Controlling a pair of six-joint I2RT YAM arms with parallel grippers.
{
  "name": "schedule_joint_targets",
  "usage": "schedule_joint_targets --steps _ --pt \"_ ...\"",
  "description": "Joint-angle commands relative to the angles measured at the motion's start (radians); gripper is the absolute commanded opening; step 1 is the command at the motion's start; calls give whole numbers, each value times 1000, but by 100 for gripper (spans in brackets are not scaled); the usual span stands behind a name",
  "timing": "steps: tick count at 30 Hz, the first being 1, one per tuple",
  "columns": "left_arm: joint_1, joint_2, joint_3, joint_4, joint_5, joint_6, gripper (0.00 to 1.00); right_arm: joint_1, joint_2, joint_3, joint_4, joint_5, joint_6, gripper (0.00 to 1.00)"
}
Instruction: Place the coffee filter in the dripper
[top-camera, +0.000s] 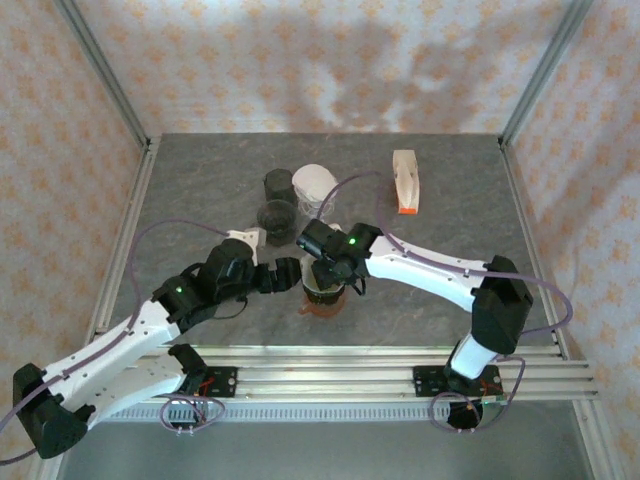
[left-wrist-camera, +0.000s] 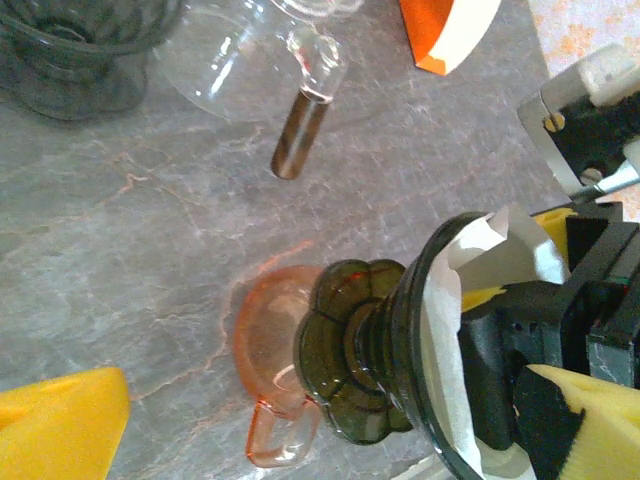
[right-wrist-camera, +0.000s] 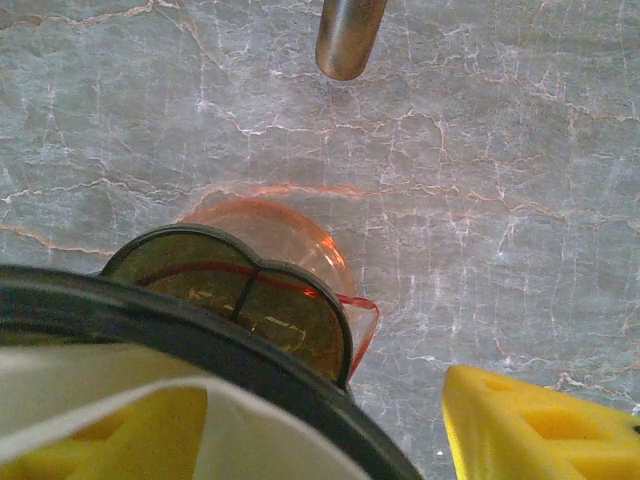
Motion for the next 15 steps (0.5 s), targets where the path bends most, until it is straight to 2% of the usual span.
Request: schedule_joint_targets --steps 1,9,15 --pt "4 28 -11 63 56 -6 99 -4 17 5 -2 13 13 63" --pt "3 44 -25 57 50 -8 98 -4 14 6 1 10 15 63" --pt "4 63 -30 34 26 -12 87 -3 13 6 -4 15 16 63"
